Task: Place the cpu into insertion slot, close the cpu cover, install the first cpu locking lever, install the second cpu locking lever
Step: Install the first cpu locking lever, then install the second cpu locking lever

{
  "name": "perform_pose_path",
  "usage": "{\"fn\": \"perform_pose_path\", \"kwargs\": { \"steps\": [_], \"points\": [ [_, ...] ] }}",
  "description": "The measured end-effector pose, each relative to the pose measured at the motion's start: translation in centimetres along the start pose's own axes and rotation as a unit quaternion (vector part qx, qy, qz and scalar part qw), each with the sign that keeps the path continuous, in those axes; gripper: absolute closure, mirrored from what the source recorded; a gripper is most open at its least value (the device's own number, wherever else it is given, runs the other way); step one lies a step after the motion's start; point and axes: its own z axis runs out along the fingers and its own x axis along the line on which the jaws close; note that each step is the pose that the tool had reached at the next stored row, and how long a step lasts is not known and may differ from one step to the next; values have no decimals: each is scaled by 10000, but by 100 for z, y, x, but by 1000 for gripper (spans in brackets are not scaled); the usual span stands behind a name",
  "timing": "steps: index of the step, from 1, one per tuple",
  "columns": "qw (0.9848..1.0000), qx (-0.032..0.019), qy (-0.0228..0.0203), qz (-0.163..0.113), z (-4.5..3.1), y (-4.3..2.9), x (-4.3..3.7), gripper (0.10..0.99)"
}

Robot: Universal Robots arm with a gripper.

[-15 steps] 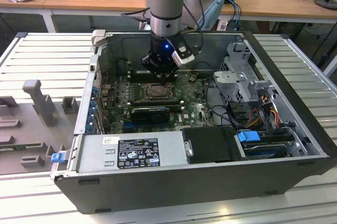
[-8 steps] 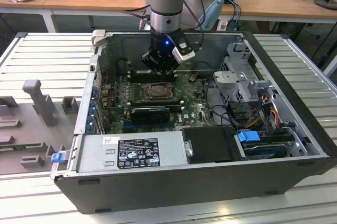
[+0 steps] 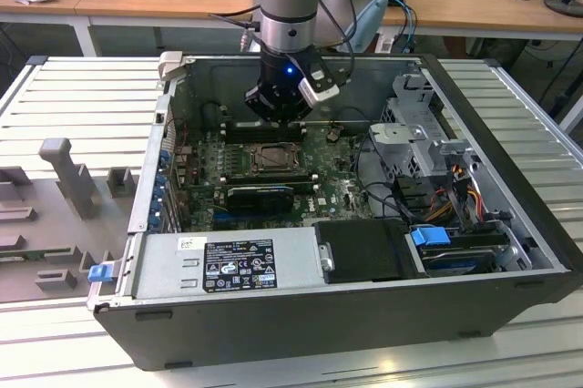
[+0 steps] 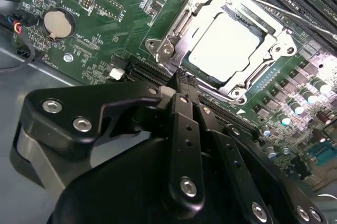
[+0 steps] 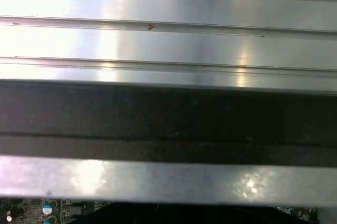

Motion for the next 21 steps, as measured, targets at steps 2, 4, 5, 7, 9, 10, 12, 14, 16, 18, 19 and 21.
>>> {"fn": "perform_pose_path", "kwargs": {
  "steps": [2, 4, 5, 7, 9, 10, 12, 14, 16, 18, 19, 21],
  "points": [
    [10000, 0, 0, 0, 0, -5, 0, 980],
    [10000, 0, 0, 0, -1, -10, 0, 980],
    [10000, 0, 0, -1, -1, -14, -1, 980],
    [10000, 1, 0, 0, -1, -26, 0, 980],
    [10000, 0, 0, 0, -1, -42, 1, 980],
    [10000, 0, 1, 0, -1, -46, 1, 980],
    [10000, 0, 0, 0, -1, -50, 1, 980],
    [10000, 0, 0, 0, -2, -55, 1, 980],
    [10000, 1, 0, 0, -2, -59, 1, 980],
    [10000, 0, 0, 0, -2, -70, 1, 980],
    [10000, 0, 0, 0, -2, -74, 2, 980],
    [10000, 1, 0, 0, -2, -82, 2, 980]
  ]
}}
